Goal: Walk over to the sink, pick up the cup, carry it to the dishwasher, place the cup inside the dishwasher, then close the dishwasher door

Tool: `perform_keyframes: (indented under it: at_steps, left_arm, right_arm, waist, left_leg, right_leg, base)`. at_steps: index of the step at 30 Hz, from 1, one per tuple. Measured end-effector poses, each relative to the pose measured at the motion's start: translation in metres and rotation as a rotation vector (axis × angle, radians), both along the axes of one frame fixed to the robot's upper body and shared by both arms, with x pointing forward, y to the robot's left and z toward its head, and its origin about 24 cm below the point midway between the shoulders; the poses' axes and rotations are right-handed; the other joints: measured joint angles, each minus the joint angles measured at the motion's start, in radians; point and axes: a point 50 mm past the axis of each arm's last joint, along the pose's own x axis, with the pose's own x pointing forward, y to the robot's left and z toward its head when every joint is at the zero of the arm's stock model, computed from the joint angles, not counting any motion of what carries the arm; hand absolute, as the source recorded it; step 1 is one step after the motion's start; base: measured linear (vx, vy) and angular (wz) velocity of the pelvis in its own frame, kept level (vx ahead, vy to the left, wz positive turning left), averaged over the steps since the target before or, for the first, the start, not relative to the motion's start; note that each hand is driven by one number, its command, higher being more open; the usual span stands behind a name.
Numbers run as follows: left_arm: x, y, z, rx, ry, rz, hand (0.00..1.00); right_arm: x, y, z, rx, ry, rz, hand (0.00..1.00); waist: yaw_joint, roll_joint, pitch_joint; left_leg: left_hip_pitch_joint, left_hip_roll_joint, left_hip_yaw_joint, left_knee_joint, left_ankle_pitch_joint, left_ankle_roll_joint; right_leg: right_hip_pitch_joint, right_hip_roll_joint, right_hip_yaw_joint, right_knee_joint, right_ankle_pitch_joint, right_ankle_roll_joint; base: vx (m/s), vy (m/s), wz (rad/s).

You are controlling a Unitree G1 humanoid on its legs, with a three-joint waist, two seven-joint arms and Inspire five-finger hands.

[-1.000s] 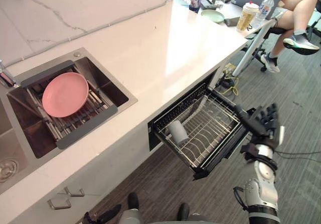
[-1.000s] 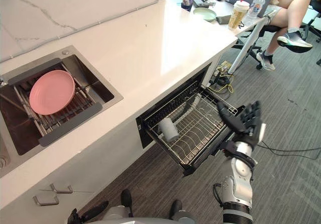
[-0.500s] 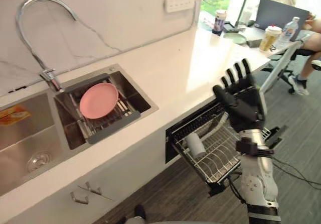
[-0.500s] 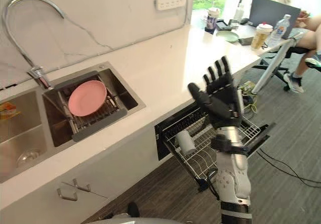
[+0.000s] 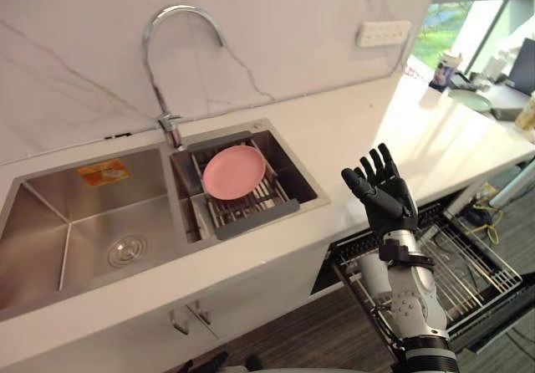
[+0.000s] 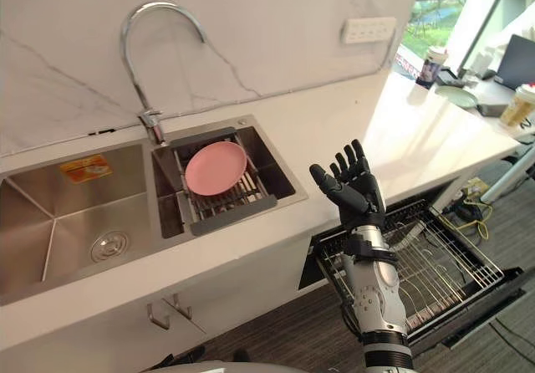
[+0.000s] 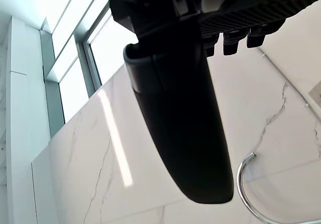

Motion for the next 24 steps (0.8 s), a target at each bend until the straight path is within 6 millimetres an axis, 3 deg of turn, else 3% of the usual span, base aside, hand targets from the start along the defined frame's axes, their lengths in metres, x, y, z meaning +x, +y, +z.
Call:
perform_keyframes:
  at_steps: [2,4,5,12,15,18,21,24]
  left_arm:
    - [0.006,0.002,0.000,-0.017,0.014,-0.016,1.00]
    - [0.006,0.002,0.000,-0.018,0.033,-0.039,1.00]
    - [0.008,0.001,-0.001,-0.010,0.064,-0.101,1.00]
    - [0.009,0.003,-0.001,-0.011,0.075,-0.099,1.00]
    - [0.010,0.003,-0.001,-0.026,0.090,-0.077,1.00]
    - [0.006,0.000,-0.002,-0.057,0.103,0.002,1.00]
    - [-0.001,-0.001,-0.003,-0.090,0.133,0.132,1.00]
    - [-0.007,-0.001,-0.003,-0.085,0.161,0.158,1.00]
  right_arm:
    - [-0.003,-0.001,0.005,-0.009,-0.027,-0.004,1.00]
    - [-0.006,-0.003,0.007,-0.024,-0.044,-0.015,1.00]
    - [-0.010,-0.022,0.019,-0.053,-0.097,-0.062,1.00]
    - [-0.010,-0.022,0.019,-0.052,-0.095,-0.060,1.00]
    - [-0.013,-0.023,0.021,-0.058,-0.092,-0.056,1.00]
    - [-0.012,-0.022,0.027,-0.073,-0.079,-0.042,1.00]
    - [-0.006,-0.023,0.037,-0.205,-0.035,-0.022,1.00]
    - [-0.005,-0.035,0.034,-0.360,0.070,-0.012,1.00]
  waist:
    - [-0.013,-0.010,0.006]
    - [-0.022,-0.012,0.009]
    - [-0.057,-0.009,0.009]
    - [-0.053,-0.010,0.008]
    - [-0.055,-0.011,0.007]
    - [-0.036,-0.015,0.003]
    - [-0.018,-0.018,-0.005]
    - [-0.020,-0.017,-0.020]
  left_leg:
    - [-0.001,-0.007,-0.082,0.002,-0.004,0.012]
    - [0.002,-0.022,-0.129,0.004,-0.009,0.018]
    - [0.058,-0.023,-0.150,0.000,-0.070,-0.067]
    - [0.049,-0.022,-0.152,0.001,-0.072,-0.069]
    - [0.034,0.018,0.010,0.014,-0.081,-0.069]
    - [0.032,0.019,0.014,0.016,-0.081,-0.071]
    - [0.019,0.027,0.050,0.024,-0.097,-0.084]
    - [0.018,0.036,0.095,0.035,-0.112,-0.100]
  right_leg:
    - [-0.041,0.128,0.088,-0.087,-0.095,0.043]
    - [-0.061,0.173,0.123,-0.203,-0.106,0.058]
    - [0.055,0.241,0.177,-0.590,0.049,0.075]
    - [0.055,0.237,0.160,-0.590,0.049,0.075]
    - [0.068,0.227,0.127,-0.601,0.050,0.077]
    - [0.093,0.227,0.107,-0.649,0.067,0.089]
    - [0.105,0.216,0.037,-0.696,0.098,0.094]
    - [0.112,0.217,0.028,-0.707,0.102,0.093]
  base:
    - [0.13,-0.017,1.04]
    - [0.12,-0.040,0.82]
    - [0.05,-0.022,0.38]
    - [0.00,0.001,0.04]
    - [-0.01,0.016,0.28]
    - [0.03,0.042,0.05]
    - [0.02,0.019,-0.15]
    - [0.06,0.002,-0.07]
